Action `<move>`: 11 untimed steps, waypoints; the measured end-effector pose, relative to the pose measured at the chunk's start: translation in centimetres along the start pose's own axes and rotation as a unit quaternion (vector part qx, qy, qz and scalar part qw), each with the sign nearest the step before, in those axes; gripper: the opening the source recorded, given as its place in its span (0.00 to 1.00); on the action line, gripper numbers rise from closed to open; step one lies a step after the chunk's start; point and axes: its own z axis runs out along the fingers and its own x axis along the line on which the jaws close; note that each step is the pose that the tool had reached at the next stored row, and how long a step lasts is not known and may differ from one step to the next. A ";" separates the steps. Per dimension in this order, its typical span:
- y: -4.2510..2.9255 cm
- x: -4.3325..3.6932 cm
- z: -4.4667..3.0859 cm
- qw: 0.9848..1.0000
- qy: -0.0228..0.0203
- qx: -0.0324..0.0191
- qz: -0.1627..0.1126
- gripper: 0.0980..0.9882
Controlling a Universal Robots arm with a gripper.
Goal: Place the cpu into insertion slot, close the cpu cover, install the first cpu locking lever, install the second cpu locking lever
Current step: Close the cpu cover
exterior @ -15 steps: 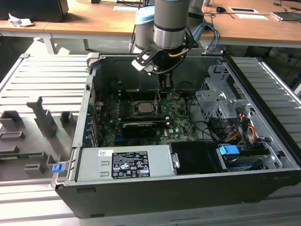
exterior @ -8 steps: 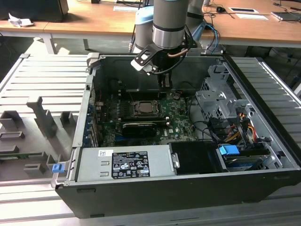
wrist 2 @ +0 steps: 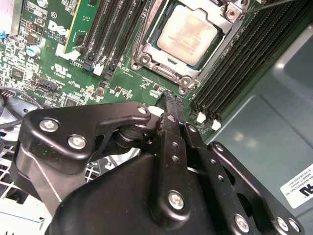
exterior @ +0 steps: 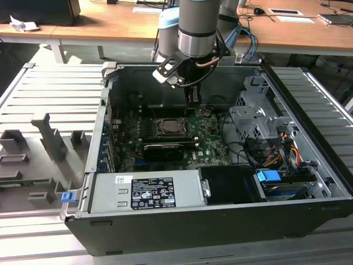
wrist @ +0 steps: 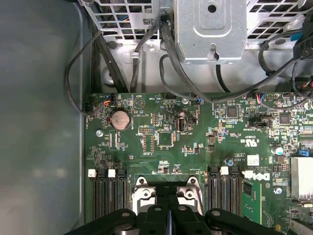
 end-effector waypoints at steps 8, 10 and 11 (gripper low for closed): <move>-0.18 0.00 -0.01 1.000 0.000 0.000 0.000 0.01; -0.23 0.00 -0.01 1.000 0.000 0.000 0.000 0.01; -0.26 0.00 -0.01 1.000 0.000 0.000 0.000 0.01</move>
